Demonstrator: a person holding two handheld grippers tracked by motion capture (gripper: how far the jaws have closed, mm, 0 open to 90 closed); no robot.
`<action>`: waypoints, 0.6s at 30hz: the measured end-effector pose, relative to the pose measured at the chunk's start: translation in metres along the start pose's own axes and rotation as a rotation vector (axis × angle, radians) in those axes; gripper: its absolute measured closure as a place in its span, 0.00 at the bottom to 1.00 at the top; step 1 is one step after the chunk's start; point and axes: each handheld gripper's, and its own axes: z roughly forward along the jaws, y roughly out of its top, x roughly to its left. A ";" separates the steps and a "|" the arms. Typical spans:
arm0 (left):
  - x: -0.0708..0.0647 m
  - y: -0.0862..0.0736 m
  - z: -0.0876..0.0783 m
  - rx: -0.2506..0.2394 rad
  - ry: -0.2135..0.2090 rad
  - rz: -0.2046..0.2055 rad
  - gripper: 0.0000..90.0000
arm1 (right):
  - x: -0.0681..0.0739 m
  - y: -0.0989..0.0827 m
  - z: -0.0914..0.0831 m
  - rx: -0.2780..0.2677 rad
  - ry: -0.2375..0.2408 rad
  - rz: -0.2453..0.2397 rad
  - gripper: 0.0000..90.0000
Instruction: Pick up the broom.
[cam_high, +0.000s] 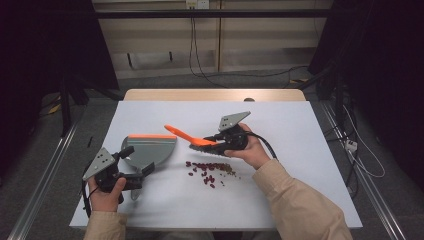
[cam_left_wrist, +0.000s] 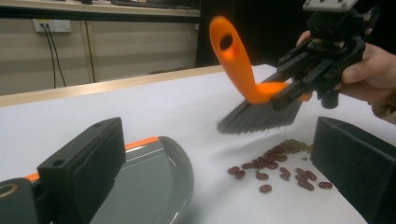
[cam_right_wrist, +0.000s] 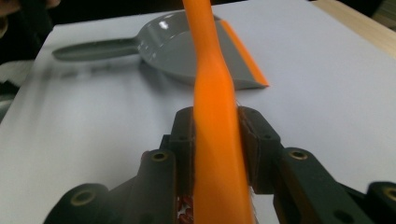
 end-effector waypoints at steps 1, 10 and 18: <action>0.000 0.000 0.000 0.001 0.000 0.003 0.04 | 0.001 0.001 -0.003 -0.008 -0.023 0.022 0.77; -0.001 0.000 0.003 0.006 -0.008 0.006 0.04 | 0.017 -0.004 -0.019 -0.134 -0.155 0.266 0.77; 0.001 -0.001 0.004 0.013 -0.002 0.010 0.04 | 0.034 -0.008 -0.017 -0.146 -0.214 0.304 0.77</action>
